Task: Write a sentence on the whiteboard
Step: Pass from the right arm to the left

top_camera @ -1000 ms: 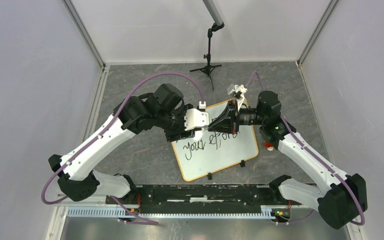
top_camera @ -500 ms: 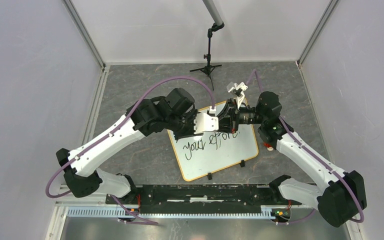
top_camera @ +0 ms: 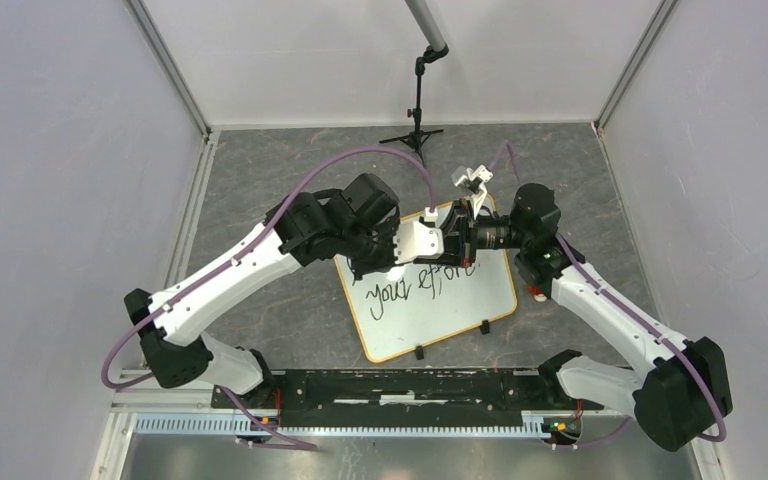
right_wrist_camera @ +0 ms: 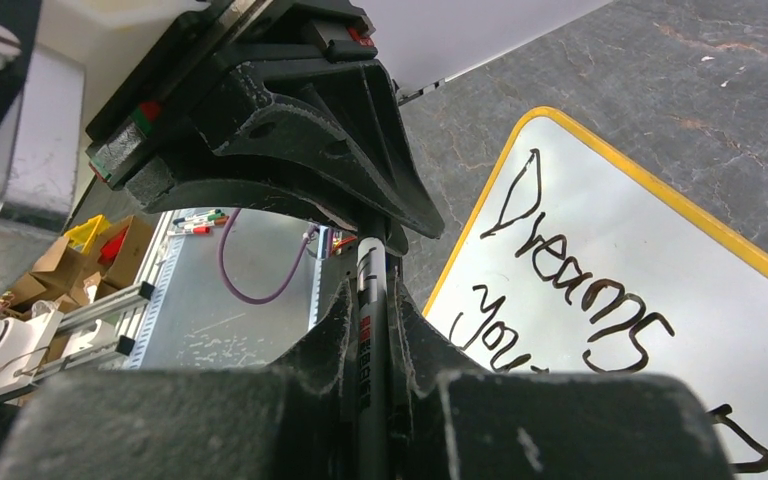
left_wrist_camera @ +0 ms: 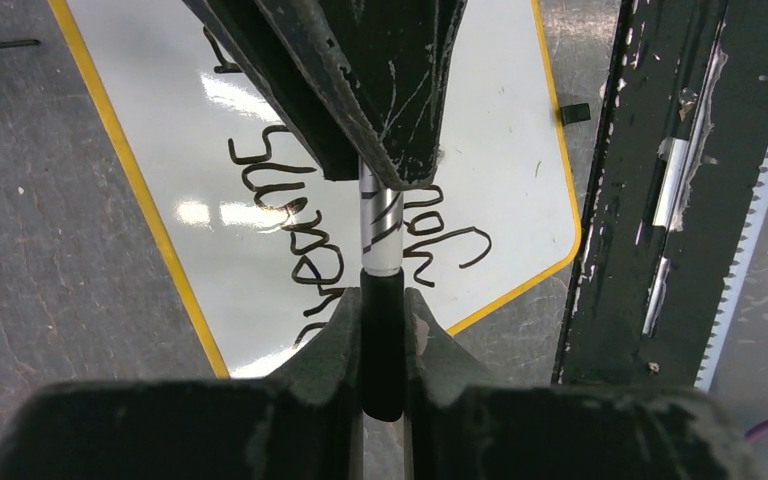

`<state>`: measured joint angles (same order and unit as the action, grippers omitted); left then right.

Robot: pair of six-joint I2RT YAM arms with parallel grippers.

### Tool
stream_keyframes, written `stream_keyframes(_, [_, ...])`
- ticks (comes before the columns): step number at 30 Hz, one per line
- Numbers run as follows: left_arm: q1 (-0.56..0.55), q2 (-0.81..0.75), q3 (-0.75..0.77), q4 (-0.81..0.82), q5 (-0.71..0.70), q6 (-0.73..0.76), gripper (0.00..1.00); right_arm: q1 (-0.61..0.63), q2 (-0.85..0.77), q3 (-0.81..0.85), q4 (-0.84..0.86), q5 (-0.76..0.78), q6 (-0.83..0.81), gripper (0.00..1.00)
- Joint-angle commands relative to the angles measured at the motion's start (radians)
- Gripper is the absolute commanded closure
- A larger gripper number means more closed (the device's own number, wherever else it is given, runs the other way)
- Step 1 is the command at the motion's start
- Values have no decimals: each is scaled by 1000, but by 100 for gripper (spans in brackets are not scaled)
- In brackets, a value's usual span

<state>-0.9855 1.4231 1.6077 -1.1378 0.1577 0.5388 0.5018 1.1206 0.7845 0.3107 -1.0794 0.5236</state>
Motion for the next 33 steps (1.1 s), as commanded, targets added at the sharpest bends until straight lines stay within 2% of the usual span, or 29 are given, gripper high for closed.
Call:
stream_keyframes(1, [-31,47,91,233,91,-68,98,38,10,7,78,14,12,100])
stream_keyframes(13, [-33,68,141,244,141,-105,98,53,10,14,53,20,-14,100])
stream_keyframes(15, [-31,66,133,225,131,-105,98,54,9,27,41,12,-23,94])
stream_keyframes(19, [17,26,81,171,112,-100,98,37,-10,112,-149,31,-182,70])
stream_keyframes(21, [114,-13,55,142,176,-119,98,1,-22,149,-212,35,-234,56])
stream_keyframes(25, [353,-73,40,95,306,-156,98,-120,-40,193,-216,5,-217,33])
stream_keyframes(27, [482,-96,36,82,353,-180,98,-166,-46,213,-226,-4,-218,18])
stream_keyframes(29, [604,-108,32,63,382,-202,98,-200,-48,232,-265,-5,-249,10])
stream_keyframes(33, [886,-134,-73,59,417,-216,96,-248,-54,250,-382,-10,-352,3])
